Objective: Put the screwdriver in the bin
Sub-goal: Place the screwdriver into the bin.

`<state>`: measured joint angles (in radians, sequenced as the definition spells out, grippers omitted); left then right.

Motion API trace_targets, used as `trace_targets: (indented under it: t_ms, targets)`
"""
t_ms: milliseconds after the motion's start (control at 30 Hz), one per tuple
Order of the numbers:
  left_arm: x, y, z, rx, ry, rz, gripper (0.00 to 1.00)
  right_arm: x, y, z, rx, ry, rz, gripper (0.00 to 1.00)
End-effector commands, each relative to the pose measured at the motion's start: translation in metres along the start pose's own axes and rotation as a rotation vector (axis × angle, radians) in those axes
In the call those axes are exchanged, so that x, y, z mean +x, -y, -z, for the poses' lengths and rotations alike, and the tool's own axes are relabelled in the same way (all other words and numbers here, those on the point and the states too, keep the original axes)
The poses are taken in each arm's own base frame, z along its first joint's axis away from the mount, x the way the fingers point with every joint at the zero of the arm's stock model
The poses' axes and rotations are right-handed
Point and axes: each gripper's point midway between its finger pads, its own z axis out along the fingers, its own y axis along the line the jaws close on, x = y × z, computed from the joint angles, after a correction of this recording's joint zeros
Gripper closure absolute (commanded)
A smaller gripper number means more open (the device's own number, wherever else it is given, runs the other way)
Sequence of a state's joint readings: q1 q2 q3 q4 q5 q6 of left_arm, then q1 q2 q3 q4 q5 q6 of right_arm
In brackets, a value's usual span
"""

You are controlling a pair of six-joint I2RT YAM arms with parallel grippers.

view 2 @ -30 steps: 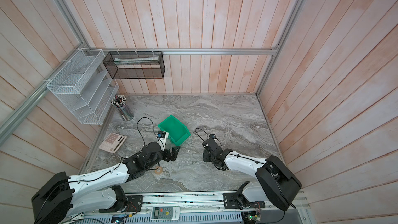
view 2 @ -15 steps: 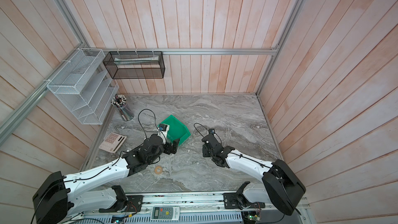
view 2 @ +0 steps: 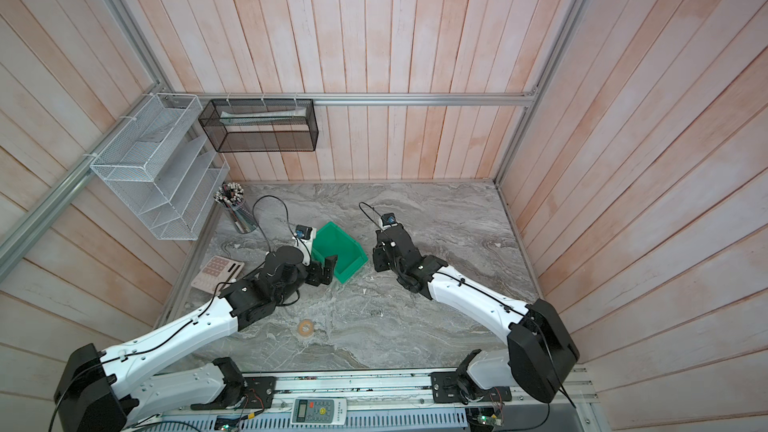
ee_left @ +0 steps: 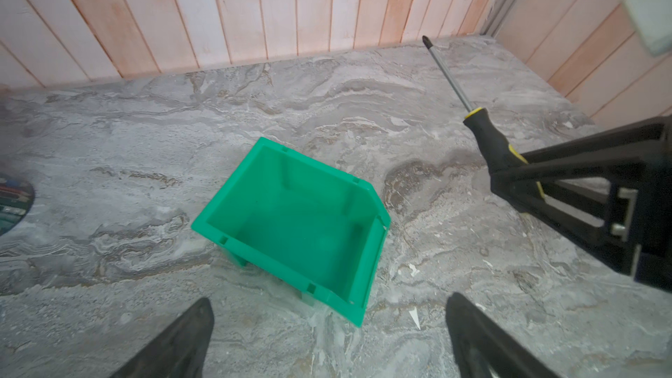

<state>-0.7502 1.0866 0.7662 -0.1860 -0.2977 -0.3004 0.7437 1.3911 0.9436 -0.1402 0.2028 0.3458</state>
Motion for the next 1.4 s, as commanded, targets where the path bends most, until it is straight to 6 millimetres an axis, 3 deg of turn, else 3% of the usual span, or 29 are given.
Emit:
trace_targets:
  t_ms: [0, 200, 433, 733, 1133, 1367]
  targets:
    - [-0.001, -0.010, 0.014, 0.034, 0.002, 0.087, 0.00, 0.002, -0.018, -0.008, -0.069, -0.066, 0.073, 1.00]
    - [0.011, -0.032, 0.020, 0.065, -0.038, 0.215, 0.00, 0.012, -0.043, -0.028, -0.154, -0.166, 0.101, 1.00]
    - [0.032, -0.036, 0.017, 0.130, -0.081, 0.316, 0.00, 0.033, -0.073, -0.042, -0.225, -0.261, 0.120, 1.00]
    - [0.040, -0.042, 0.015, 0.152, -0.081, 0.366, 0.00, 0.052, -0.103, -0.048, -0.296, -0.328, 0.083, 1.00]
    - [0.041, -0.043, 0.015, 0.162, -0.070, 0.374, 0.00, 0.048, -0.105, -0.090, -0.202, -0.340, 0.036, 1.00]
    - [0.041, -0.043, 0.014, 0.165, -0.073, 0.374, 0.00, 0.042, -0.091, -0.107, -0.114, -0.314, -0.006, 0.98]
